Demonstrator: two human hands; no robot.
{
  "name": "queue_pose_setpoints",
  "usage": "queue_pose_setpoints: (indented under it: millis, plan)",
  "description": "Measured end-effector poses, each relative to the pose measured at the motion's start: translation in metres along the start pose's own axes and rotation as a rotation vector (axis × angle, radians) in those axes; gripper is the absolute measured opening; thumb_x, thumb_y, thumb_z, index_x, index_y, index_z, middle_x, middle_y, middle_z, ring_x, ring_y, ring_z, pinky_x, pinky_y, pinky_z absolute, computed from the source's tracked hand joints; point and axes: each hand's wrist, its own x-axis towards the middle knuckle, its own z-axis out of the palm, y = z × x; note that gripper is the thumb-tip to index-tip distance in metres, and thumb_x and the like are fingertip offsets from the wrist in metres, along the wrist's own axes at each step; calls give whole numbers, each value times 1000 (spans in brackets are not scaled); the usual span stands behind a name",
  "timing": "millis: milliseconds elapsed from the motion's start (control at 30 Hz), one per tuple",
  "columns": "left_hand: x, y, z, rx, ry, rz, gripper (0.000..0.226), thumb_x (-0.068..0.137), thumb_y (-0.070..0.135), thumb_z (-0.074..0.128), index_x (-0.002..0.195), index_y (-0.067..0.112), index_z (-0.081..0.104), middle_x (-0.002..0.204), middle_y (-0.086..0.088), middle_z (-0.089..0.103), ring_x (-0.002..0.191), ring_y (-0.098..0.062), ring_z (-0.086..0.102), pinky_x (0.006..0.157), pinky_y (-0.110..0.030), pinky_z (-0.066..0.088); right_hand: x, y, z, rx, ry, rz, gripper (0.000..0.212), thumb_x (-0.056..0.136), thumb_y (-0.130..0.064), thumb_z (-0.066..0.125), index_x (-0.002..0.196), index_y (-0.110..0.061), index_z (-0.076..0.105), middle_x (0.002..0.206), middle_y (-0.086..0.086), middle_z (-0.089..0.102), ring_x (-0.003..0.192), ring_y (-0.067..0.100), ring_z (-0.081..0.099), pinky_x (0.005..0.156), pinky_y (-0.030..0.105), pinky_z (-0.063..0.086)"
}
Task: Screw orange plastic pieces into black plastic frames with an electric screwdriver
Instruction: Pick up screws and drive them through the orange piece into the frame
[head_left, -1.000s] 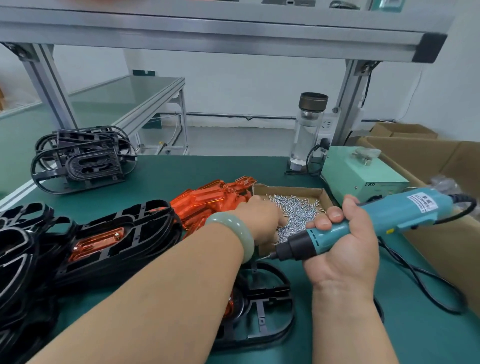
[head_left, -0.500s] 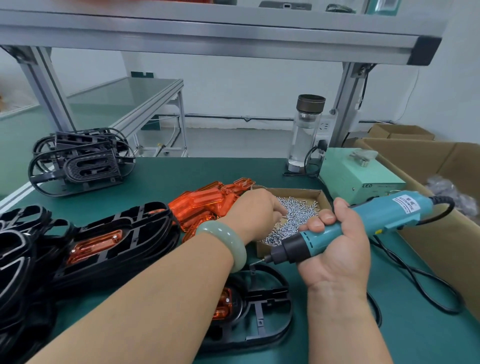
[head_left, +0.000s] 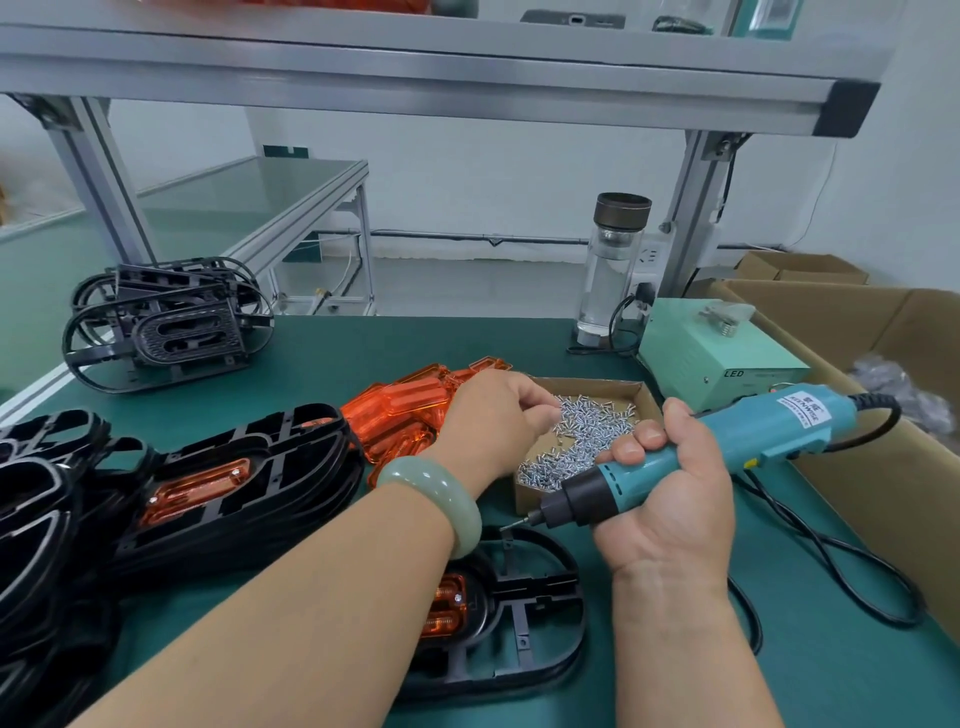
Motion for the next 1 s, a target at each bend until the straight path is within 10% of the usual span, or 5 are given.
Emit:
queue_pose_setpoints:
  millis: [733,1000]
  plan:
    - [-139,-29,-47,-1089,282,-373,26,55,13,70,80,14,77,73,-9,71,61,-13,67,52,-17,51,-18,9,6,193,28,139,22,93,-20,55,72,-23,50,57,-12,45,43,4,44,52,17,45]
    - [-142,-23,-47,-1281,65,-468,14,66,11,64,71,7,76,68,-13,67,53,-14,63,44,-18,51,-27,15,11,206,-14,122,18,95,-21,52,76,-23,51,58,-12,45,44,3,44,53,17,45]
